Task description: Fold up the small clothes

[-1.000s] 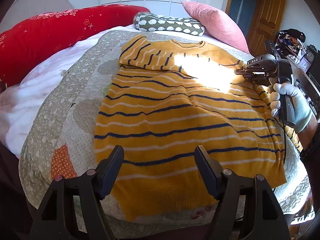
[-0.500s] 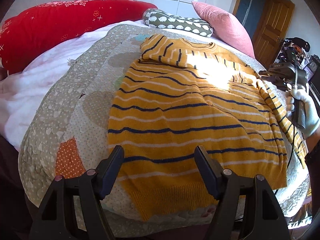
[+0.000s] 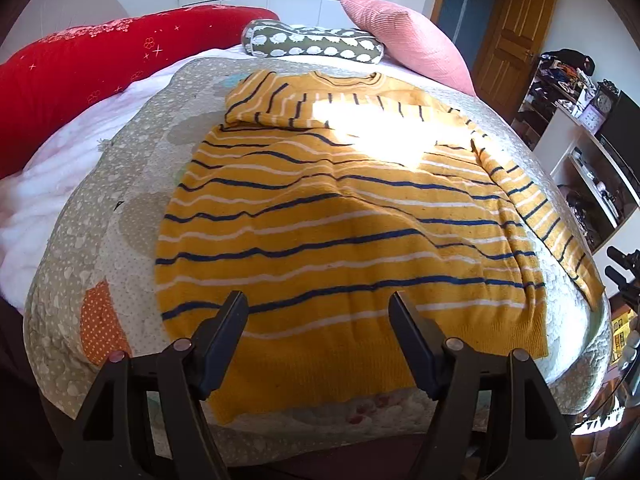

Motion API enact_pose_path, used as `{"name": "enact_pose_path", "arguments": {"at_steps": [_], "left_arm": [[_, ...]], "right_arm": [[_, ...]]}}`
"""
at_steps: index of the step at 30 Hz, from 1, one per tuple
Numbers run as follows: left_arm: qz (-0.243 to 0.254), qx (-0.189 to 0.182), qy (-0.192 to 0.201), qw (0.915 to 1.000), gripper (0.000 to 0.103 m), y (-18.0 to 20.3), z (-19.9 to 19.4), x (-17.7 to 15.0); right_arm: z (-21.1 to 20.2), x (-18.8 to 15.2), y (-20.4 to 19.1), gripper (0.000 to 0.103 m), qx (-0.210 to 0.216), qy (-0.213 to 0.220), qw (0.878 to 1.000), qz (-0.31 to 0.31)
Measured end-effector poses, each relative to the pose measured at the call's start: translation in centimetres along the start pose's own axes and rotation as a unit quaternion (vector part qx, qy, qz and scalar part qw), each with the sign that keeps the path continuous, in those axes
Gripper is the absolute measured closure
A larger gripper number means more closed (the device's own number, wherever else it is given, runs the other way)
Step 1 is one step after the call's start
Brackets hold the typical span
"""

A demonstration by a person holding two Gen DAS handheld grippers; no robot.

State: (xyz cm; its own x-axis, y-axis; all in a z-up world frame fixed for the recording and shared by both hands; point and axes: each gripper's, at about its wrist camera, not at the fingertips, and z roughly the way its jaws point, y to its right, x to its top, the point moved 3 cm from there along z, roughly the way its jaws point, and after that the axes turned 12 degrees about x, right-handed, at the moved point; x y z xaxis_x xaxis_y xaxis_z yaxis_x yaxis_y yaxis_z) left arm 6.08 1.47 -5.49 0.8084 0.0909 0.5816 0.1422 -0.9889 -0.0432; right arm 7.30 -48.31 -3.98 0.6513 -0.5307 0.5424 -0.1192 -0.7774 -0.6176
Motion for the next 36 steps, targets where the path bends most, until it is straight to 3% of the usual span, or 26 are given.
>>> {"name": "enact_pose_path", "arguments": {"at_steps": [7, 14, 17, 20, 24, 29, 32, 36], "left_arm": [[0.025, 0.001, 0.007, 0.9997, 0.031, 1.6, -0.6, -0.1], [0.01, -0.003, 0.002, 0.9999, 0.031, 0.6, -0.3, -0.1], [-0.004, 0.004, 0.013, 0.9999, 0.031, -0.8, -0.4, 0.4], [-0.028, 0.01, 0.021, 0.9993, 0.031, -3.0, 0.0, 1.5], [-0.06, 0.013, 0.025, 0.9978, 0.031, -5.8, 0.9, 2.6], [-0.094, 0.001, 0.017, 0.9955, 0.031, -8.4, 2.3, 2.9], [-0.107, 0.004, 0.014, 0.9941, 0.031, -10.0, 2.8, 2.8], [-0.124, 0.019, 0.015, 0.992, 0.031, -12.4, 3.1, 2.6]], "right_arm": [[-3.2, -3.7, 2.7, 0.043, -0.012, 0.024, 0.999, 0.039], [0.4, -4.5, 1.5, 0.042, -0.015, 0.004, 1.0, 0.004], [1.9, -4.0, 1.1, 0.093, 0.023, -0.019, 0.999, 0.028], [2.2, -2.4, -0.7, 0.093, 0.023, -0.012, 0.999, 0.02], [2.8, 1.7, -6.9, 0.093, 0.035, 0.0, 0.998, -0.043], [8.1, 4.9, -19.8, 0.093, 0.084, -0.026, 0.984, -0.155], [13.9, 3.8, -27.6, 0.093, 0.122, -0.068, 0.968, -0.208], [22.7, -0.8, -35.9, 0.093, 0.171, -0.141, 0.946, -0.236]]}}
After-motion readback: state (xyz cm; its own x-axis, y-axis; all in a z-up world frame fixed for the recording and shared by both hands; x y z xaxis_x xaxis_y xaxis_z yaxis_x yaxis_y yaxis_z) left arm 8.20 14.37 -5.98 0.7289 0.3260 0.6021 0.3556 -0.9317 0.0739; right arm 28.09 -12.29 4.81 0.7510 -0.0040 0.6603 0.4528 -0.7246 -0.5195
